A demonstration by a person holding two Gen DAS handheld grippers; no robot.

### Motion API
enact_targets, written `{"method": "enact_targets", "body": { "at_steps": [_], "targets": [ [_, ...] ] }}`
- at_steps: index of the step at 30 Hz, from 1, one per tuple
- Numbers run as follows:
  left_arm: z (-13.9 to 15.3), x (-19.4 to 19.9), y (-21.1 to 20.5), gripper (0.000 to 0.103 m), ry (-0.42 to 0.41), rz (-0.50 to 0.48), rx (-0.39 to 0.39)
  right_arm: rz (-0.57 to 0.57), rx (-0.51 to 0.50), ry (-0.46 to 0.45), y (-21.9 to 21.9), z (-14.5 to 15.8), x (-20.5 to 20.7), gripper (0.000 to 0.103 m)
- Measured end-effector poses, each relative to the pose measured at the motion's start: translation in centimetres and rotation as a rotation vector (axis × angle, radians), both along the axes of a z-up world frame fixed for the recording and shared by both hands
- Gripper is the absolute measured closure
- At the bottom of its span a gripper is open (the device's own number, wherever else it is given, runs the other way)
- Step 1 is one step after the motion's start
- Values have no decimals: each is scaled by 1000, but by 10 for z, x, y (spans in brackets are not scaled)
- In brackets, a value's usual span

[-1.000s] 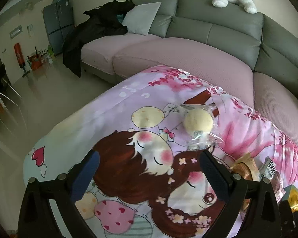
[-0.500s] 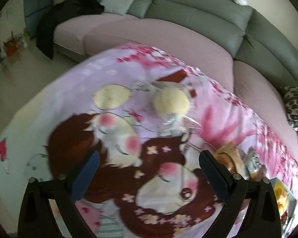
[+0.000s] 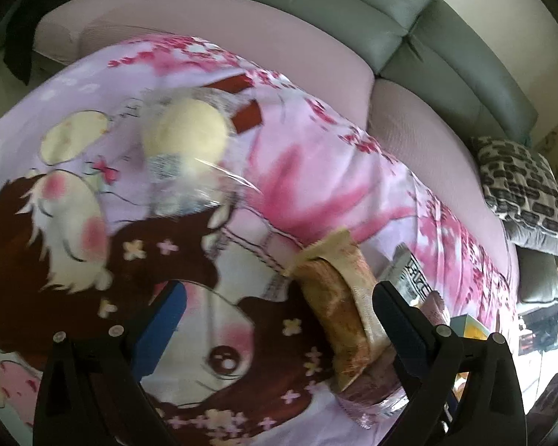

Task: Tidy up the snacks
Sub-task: 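Grasp the tan bread bag with the left tool while the right tool grasps the pink wafer bag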

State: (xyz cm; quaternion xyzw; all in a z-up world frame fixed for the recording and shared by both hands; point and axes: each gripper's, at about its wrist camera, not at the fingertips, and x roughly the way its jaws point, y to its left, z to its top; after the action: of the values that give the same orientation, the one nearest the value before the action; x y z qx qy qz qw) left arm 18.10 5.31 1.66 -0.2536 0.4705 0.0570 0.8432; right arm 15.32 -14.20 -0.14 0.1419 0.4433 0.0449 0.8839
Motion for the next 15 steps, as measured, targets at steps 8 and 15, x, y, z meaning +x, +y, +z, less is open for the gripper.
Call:
{"method": "enact_targets", "body": {
  "at_steps": [8,15],
  "targets": [
    [-8,13,-24,3,18,-79,8,6,7,10,-2,-2,2,28],
    [-9,13,-28,3,39,-68,67,6,9,17,-4,-2,1,29]
  ]
}}
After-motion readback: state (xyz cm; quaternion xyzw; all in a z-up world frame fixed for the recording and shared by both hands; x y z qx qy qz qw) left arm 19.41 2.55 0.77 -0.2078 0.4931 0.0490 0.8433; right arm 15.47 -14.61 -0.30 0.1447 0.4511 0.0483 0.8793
